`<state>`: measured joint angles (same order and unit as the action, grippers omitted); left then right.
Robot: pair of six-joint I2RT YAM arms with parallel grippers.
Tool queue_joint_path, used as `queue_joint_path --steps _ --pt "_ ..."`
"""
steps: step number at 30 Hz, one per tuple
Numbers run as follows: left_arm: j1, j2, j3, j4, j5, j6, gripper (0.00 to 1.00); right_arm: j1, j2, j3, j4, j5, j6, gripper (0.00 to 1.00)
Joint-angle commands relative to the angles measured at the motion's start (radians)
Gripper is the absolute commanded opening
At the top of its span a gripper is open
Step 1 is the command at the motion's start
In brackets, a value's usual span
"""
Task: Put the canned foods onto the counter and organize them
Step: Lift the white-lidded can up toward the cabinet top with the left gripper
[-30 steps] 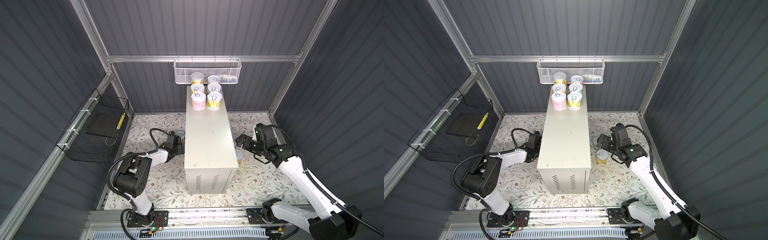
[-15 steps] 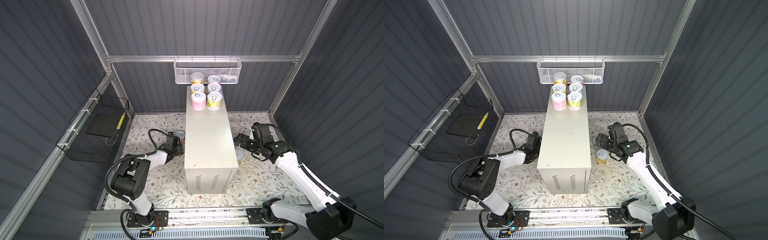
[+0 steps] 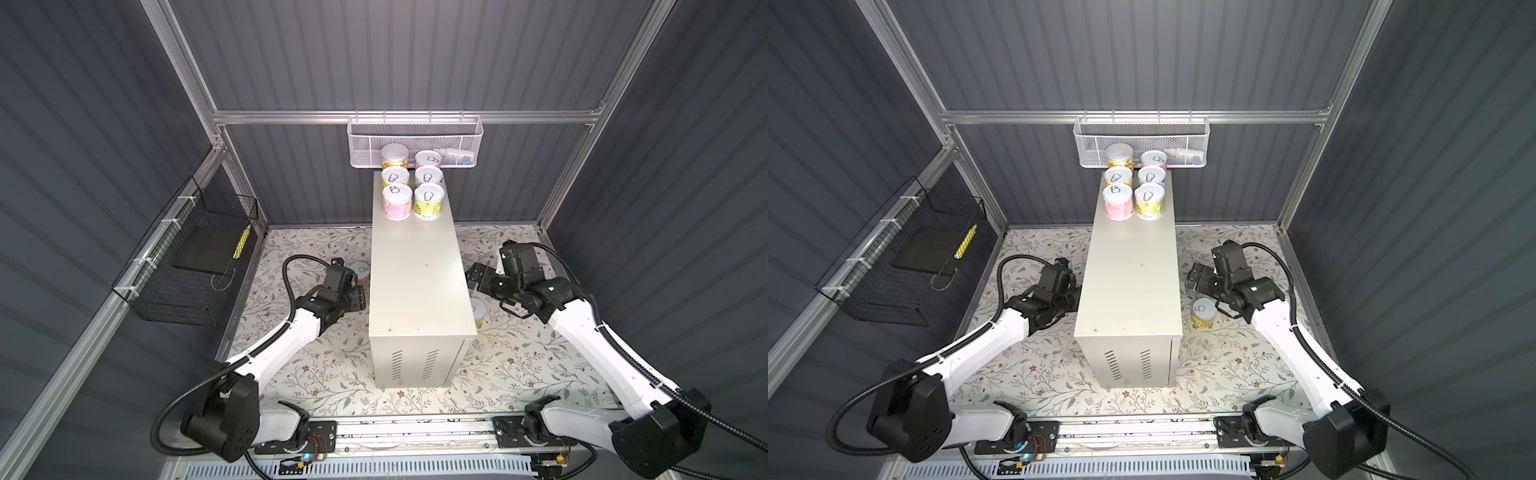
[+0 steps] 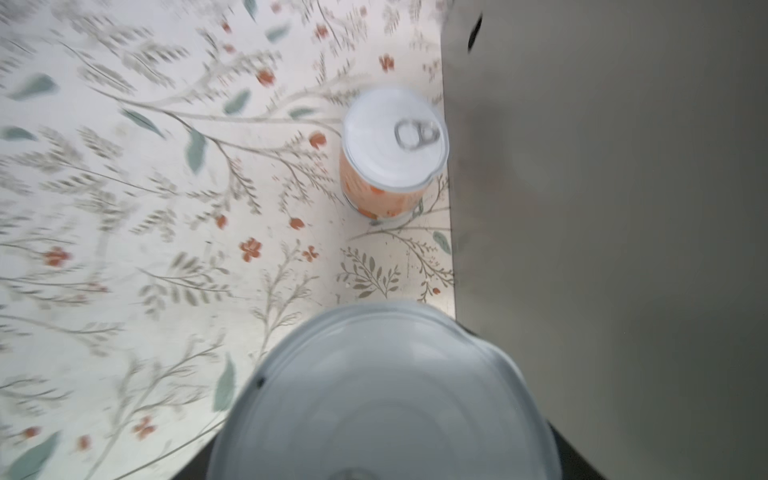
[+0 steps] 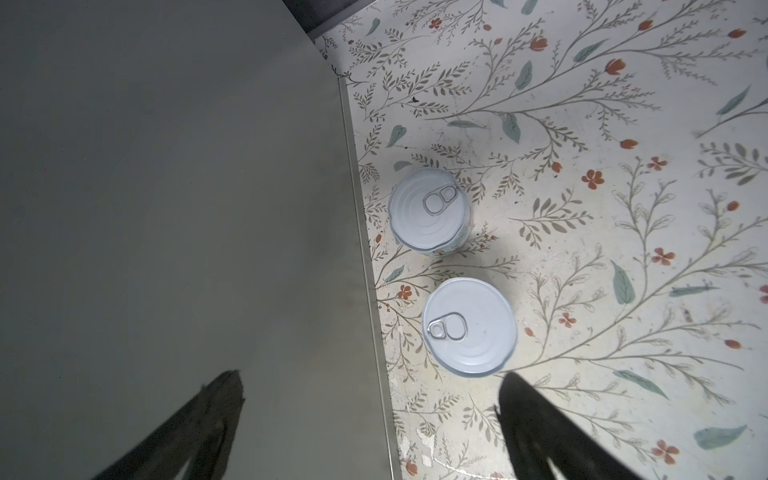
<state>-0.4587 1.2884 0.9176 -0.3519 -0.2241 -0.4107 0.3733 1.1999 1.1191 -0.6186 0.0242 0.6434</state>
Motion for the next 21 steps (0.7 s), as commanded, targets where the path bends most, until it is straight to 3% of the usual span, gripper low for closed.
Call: queue_joint_path --steps 1,9,21 --pt "0.001 -0.076 0.097 -0.083 -0.051 0.029 0.0 0.003 -0.009 -0.02 0.02 0.0 -0.011 0.97" --pt "0.001 -0.117 0.312 -0.204 -0.011 0.097 0.0 0.003 -0.032 -0.039 0.03 0.028 -0.03 0.97" --pt "-0.024 -0.042 0.619 -0.365 0.081 0.155 0.0 0.001 -0.074 -0.105 0.053 0.049 -0.03 0.98"
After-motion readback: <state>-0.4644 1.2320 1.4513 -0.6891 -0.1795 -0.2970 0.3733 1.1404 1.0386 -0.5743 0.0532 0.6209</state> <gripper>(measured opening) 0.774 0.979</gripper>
